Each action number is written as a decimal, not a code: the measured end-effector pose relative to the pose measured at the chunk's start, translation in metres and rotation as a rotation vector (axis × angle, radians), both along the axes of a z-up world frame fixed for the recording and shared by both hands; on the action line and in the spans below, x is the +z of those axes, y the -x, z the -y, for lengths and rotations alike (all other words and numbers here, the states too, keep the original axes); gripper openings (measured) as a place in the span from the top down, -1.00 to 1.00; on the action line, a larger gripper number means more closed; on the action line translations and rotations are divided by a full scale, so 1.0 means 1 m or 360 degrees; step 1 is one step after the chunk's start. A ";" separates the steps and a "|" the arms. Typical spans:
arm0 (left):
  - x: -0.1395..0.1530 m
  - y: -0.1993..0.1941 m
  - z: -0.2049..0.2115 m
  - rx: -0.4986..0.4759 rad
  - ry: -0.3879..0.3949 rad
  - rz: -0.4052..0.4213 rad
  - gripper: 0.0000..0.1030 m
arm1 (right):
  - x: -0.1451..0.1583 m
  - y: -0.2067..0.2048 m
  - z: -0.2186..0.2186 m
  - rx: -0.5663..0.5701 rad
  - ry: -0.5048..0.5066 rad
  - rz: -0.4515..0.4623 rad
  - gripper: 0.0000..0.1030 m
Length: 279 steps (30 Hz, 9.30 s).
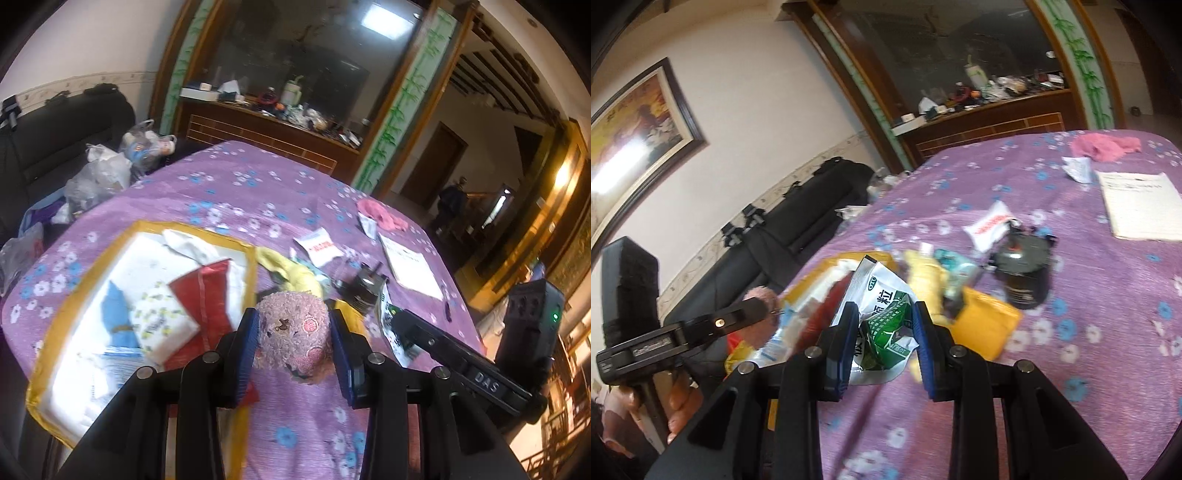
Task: Organize soft objects
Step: 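Carry the pink pom-pom and green-printed packet into the foam tray and open both tools, then move the left tool to the yellow towel while the right tool reaches the yellow padded envelope, then grasp the yellow towel with the left tool while the right tool grasps the yellow envelope, then carry the yellow towel and yellow envelope into the foam tray and open both tools, then grasp the black rectangular case with the left tool while the right tool moves to the teal cartoon packet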
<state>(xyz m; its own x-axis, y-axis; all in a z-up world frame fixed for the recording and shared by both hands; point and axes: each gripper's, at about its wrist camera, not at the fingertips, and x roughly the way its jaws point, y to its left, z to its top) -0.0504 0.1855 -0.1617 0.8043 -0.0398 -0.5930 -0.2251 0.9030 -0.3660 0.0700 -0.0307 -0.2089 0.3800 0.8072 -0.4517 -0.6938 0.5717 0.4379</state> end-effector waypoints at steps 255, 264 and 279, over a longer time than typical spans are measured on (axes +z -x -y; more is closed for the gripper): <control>-0.014 -0.043 0.025 -0.0030 -0.0135 -0.0182 -0.45 | -0.060 -0.064 -0.005 -0.0164 0.0059 -0.0382 -0.42; -0.044 -0.067 0.049 -0.0178 -0.0205 -0.0368 -0.45 | -0.067 -0.067 0.000 -0.0232 0.0087 -0.0427 -0.41; -0.071 -0.131 0.063 -0.0219 -0.0294 -0.0626 -0.45 | -0.083 -0.083 0.023 -0.0360 0.0007 -0.0614 -0.39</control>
<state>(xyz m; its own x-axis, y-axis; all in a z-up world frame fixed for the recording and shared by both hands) 0.0810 0.1229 -0.2330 0.5109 0.0049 -0.8596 -0.1884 0.9763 -0.1064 0.1530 -0.0532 -0.2918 0.3501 0.7208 -0.5983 -0.3375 0.6929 0.6372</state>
